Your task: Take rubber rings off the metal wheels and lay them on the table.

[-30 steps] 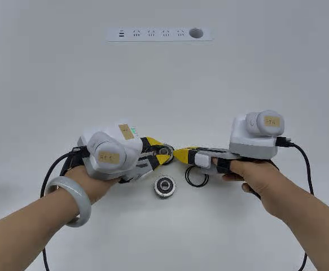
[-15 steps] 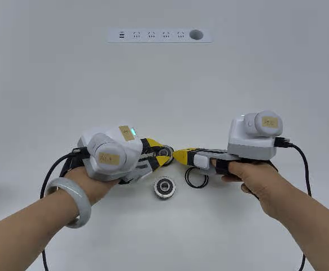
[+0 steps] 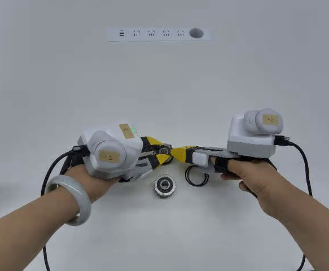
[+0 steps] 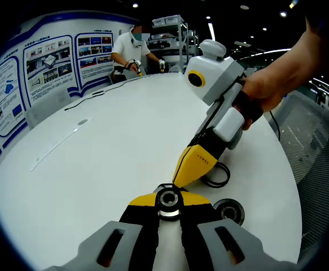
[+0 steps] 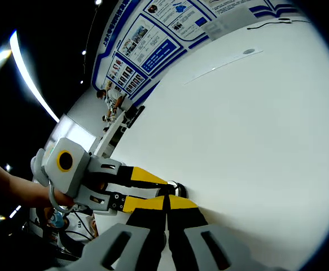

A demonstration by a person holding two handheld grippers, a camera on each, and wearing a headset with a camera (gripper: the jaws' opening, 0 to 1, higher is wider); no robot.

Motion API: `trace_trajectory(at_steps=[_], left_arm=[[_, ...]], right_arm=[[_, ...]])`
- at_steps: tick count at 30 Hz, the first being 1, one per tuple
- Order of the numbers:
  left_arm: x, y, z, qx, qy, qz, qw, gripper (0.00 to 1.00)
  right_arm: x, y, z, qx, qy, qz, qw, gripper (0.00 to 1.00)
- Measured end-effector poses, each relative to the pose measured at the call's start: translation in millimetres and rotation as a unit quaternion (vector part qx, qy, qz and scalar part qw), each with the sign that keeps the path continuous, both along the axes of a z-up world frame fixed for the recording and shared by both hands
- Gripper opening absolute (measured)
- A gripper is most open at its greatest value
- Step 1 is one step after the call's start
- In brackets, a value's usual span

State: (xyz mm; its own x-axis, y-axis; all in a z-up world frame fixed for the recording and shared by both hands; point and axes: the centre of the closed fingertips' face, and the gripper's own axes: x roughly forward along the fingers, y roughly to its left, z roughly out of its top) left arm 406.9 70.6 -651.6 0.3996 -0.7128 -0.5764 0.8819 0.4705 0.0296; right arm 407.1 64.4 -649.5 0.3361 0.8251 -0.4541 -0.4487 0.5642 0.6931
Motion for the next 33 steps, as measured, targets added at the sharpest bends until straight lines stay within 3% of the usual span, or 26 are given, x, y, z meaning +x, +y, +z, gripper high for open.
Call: trace_trajectory(at_steps=[13, 27, 32, 33], left_arm=[[0.2, 0.2, -0.2, 0.0, -0.001, -0.002, 1.0, 0.13], [-0.3, -0.8, 1.0, 0.002, -0.012, -0.01, 0.9999, 0.14], [-2.7, -3.5, 4.2, -0.005, -0.015, -0.017, 0.9997, 0.2], [-3.5, -2.8, 3.2, 0.001, -0.016, -0.019, 0.9997, 0.21]], right_arm=[[-5.6, 5.4, 9.4, 0.029, 0.003, 0.009, 0.9995, 0.02], [-5.6, 3.6, 3.2, 0.002, 0.007, -0.005, 1.0, 0.02], [-5.6, 2.7, 2.8, 0.0, 0.009, -0.006, 0.9999, 0.02], [-5.5, 2.5, 2.7, 0.0, 0.009, -0.006, 0.9999, 0.02]])
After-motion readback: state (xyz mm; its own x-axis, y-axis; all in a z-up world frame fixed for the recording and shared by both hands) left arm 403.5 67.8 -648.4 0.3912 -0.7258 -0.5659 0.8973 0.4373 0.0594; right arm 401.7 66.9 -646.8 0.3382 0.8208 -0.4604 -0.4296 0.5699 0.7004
